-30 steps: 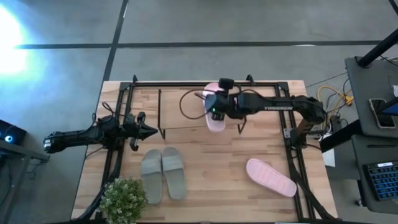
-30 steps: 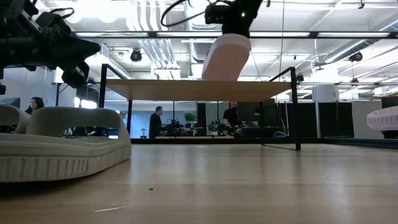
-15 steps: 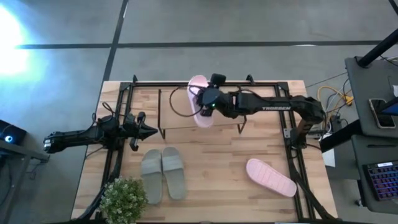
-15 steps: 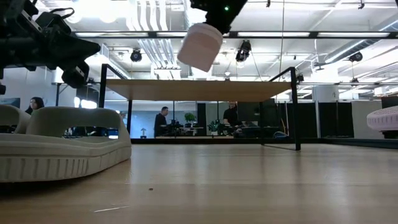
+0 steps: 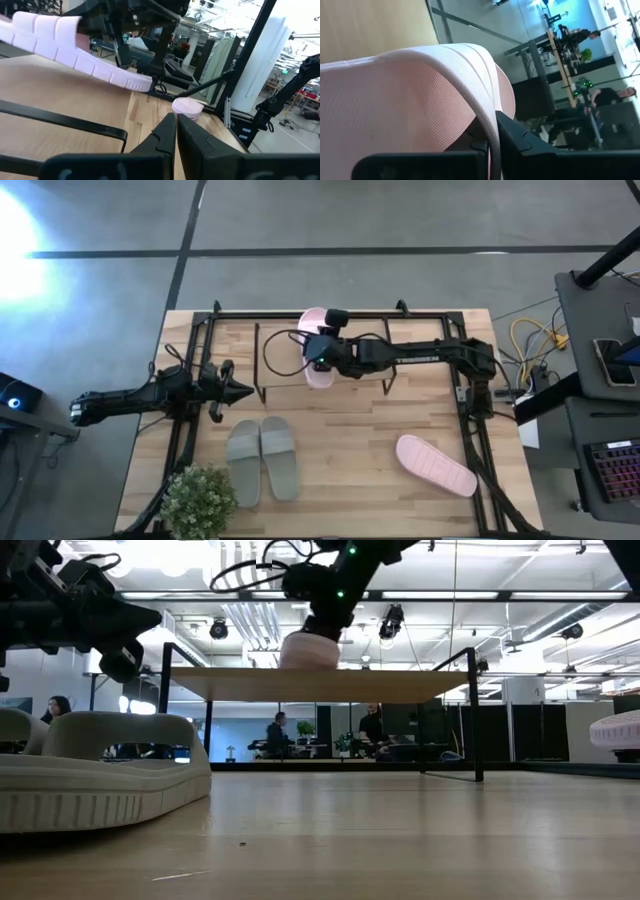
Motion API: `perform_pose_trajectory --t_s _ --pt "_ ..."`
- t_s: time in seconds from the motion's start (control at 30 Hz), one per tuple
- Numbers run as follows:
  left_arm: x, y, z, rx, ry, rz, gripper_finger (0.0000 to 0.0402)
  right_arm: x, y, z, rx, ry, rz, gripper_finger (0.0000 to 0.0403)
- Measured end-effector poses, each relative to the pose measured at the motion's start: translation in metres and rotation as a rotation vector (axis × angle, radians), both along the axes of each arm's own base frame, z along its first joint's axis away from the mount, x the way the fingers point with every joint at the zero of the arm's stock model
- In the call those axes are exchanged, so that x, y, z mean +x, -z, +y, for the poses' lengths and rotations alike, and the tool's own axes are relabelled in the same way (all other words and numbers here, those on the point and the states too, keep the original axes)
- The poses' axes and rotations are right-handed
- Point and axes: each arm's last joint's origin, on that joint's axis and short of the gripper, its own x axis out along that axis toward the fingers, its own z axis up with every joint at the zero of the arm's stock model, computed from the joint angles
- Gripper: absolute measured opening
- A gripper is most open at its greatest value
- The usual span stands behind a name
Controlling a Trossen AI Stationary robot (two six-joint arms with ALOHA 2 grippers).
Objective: Pick and place slides into the shelf
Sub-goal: Put the right pink slide on the shelf
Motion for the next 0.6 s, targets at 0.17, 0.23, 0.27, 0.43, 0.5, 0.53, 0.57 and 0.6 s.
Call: perform_pose_trajectory --t_s 0.17,0.23,0.27,0.43,0.5,0.53,0.57,0.6 --pt "0.000 0.000 0.000 0.000 0.000 0.001 0.0001 0.009 0.001 -0.002 0.042 0.041 0.021 0.0013" --pt "0.000 0.000 0.000 0.000 0.000 0.001 0.0001 0.010 0.003 -0.005 0.071 0.072 0.048 0.0013" --pt "0.000 0.000 0.000 0.000 0.000 0.001 0.0001 0.010 0.004 -0.006 0.084 0.089 0.050 0.0013" --pt "0.000 0.000 0.000 0.000 0.000 0.002 0.0001 0.013 0.003 -0.010 0.126 0.089 0.028 0.0020" --pt "0.000 0.000 0.000 0.000 0.000 0.001 0.0001 0.015 0.000 -0.010 0.131 0.063 0.030 0.0033" --pt "0.000 0.000 0.000 0.000 0.000 0.002 0.0001 0.015 -0.001 -0.011 0.130 0.053 0.032 0.0040" --pt "0.000 0.000 0.000 0.000 0.000 0.003 0.0001 0.016 -0.002 -0.011 0.128 0.044 0.037 0.0049" --pt "0.000 0.000 0.000 0.000 0.000 0.002 0.0001 0.016 -0.002 -0.010 0.134 0.029 0.047 0.0057"
